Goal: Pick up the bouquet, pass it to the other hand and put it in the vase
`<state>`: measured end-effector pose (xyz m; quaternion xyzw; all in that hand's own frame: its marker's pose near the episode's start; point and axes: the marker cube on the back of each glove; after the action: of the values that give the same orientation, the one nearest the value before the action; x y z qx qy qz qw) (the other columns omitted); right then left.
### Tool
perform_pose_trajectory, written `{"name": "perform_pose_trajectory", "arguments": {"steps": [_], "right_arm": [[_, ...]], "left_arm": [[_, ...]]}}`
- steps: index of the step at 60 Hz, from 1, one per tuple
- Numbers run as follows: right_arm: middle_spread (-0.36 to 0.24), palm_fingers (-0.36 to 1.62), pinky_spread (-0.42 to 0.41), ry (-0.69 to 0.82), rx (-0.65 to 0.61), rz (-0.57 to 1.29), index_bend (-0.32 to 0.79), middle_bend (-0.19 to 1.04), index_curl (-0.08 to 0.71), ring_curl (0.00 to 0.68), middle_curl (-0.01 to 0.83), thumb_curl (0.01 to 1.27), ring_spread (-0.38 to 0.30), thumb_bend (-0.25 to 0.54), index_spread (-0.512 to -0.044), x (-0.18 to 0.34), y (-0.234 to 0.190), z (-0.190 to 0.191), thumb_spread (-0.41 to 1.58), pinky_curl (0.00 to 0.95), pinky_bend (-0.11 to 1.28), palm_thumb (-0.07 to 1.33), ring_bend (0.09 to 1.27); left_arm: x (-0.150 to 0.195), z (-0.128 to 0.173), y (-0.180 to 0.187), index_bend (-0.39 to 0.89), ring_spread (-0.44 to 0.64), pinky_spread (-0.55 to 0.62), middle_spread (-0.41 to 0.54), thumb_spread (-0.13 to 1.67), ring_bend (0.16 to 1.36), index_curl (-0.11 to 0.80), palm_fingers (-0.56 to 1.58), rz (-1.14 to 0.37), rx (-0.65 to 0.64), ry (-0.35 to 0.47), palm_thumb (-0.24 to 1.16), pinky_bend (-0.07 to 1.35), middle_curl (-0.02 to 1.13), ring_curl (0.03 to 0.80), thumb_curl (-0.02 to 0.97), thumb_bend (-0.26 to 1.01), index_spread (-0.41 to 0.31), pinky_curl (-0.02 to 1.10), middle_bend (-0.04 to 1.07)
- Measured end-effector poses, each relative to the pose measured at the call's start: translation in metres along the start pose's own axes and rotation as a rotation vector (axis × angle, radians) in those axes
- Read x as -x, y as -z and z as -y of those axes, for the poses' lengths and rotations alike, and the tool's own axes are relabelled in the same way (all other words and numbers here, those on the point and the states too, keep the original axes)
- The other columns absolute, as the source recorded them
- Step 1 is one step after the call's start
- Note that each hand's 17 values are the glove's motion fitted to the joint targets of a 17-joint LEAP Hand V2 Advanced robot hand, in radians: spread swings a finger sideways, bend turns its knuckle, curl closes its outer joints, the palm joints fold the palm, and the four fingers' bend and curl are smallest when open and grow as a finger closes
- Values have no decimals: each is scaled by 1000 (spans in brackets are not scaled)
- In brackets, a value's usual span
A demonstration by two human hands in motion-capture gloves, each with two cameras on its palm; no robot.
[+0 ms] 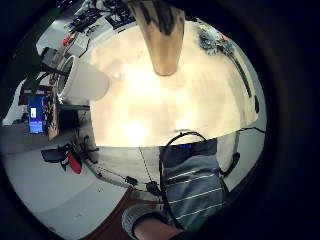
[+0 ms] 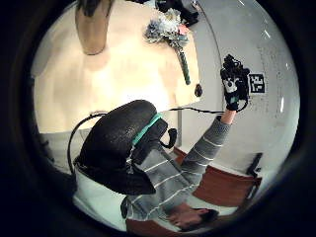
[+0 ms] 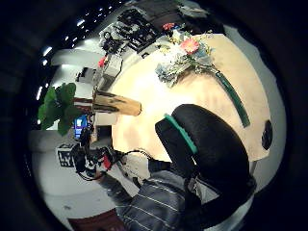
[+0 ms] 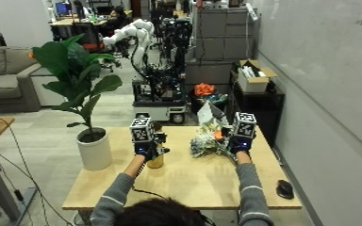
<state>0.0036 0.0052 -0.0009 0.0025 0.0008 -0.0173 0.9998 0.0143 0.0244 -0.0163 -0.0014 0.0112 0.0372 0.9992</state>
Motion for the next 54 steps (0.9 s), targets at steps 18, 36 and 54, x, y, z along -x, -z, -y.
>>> {"name": "perform_pose_trajectory", "arguments": {"steps": [18, 36, 54], "right_arm": [[-25, 339, 217, -9, -13, 91, 117, 197, 135, 258, 219, 146, 28, 138, -353, -29, 12, -7, 1119, 282, 561, 389, 543], [-17, 194, 212, -17, -34, 89, 87, 216, 148, 281, 292, 192, 50, 54, -363, -29, 37, -10, 1191, 321, 573, 422, 512], [20, 128, 227, -144, 9, 60, 64, 241, 119, 302, 330, 232, 73, -23, -339, -57, 5, 20, 1129, 348, 630, 426, 556]], "left_arm": [[-7, 52, -13, 154, 336, 413, 219, 928, 548, 178, 147, 80, -27, 35, 177, 384, 195, 200, 194, -21, 11, 222, 190], [-42, 48, -3, 147, 353, 427, 264, 970, 575, 234, 116, 53, -21, -17, 165, 384, 258, 231, 249, -26, 24, 271, 185], [-63, 64, -26, 139, 367, 427, 282, 977, 603, 250, 70, 31, 26, -88, 145, 414, 285, 249, 274, -27, 32, 307, 188]]}}
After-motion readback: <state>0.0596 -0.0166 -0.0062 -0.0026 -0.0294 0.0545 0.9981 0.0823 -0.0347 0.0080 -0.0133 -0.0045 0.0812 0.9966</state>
